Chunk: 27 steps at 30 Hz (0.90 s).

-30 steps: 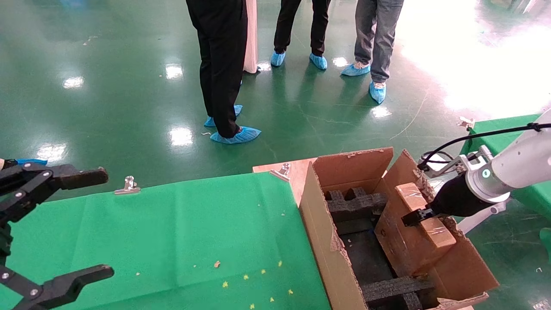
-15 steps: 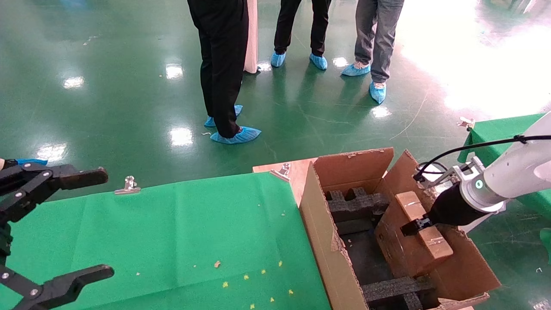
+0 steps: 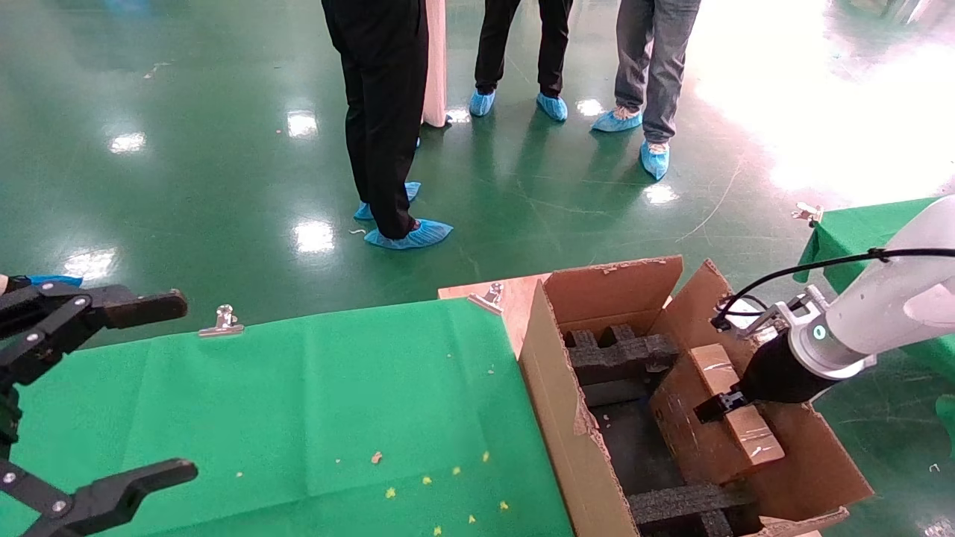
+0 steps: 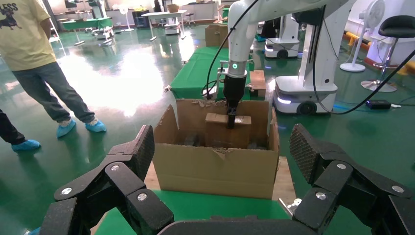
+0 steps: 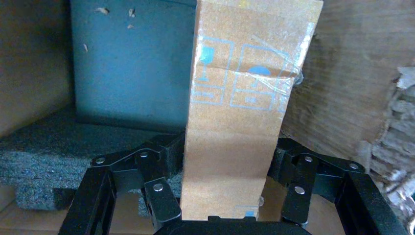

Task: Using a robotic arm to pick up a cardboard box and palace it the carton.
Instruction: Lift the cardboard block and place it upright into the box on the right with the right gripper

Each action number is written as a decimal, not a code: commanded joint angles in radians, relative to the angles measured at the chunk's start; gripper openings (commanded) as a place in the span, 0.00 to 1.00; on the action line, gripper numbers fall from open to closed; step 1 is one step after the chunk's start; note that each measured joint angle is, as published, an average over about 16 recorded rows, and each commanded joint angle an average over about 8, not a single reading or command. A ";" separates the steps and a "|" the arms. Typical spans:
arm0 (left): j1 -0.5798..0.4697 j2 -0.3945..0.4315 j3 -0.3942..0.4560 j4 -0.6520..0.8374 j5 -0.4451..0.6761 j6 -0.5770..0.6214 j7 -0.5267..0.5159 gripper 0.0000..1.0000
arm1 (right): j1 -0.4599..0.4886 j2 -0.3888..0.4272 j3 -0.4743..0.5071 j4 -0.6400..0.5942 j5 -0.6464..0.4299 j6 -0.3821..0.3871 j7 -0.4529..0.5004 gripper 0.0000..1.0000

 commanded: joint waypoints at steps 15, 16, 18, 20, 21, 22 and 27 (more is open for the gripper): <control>0.000 0.000 0.001 0.000 0.000 0.000 0.000 1.00 | -0.069 -0.059 0.007 -0.095 0.014 -0.035 -0.039 0.00; 0.000 0.000 0.001 0.000 0.000 0.000 0.000 1.00 | -0.072 -0.062 0.007 -0.101 0.015 -0.037 -0.042 0.00; 0.000 0.000 0.001 0.000 0.000 0.000 0.000 1.00 | -0.078 -0.067 0.009 -0.113 0.017 -0.041 -0.046 0.00; 0.000 0.000 0.001 0.000 -0.001 0.000 0.000 1.00 | -0.082 -0.071 0.010 -0.122 0.019 -0.045 -0.050 0.14; 0.000 0.000 0.001 0.000 -0.001 0.000 0.000 1.00 | -0.083 -0.073 0.011 -0.127 0.019 -0.047 -0.052 0.27; 0.000 0.000 0.001 0.000 -0.001 0.000 0.000 1.00 | -0.085 -0.075 0.012 -0.130 0.020 -0.049 -0.054 0.39; 0.000 0.000 0.001 0.000 -0.001 -0.001 0.000 1.00 | -0.088 -0.080 0.014 -0.141 0.022 -0.052 -0.060 0.98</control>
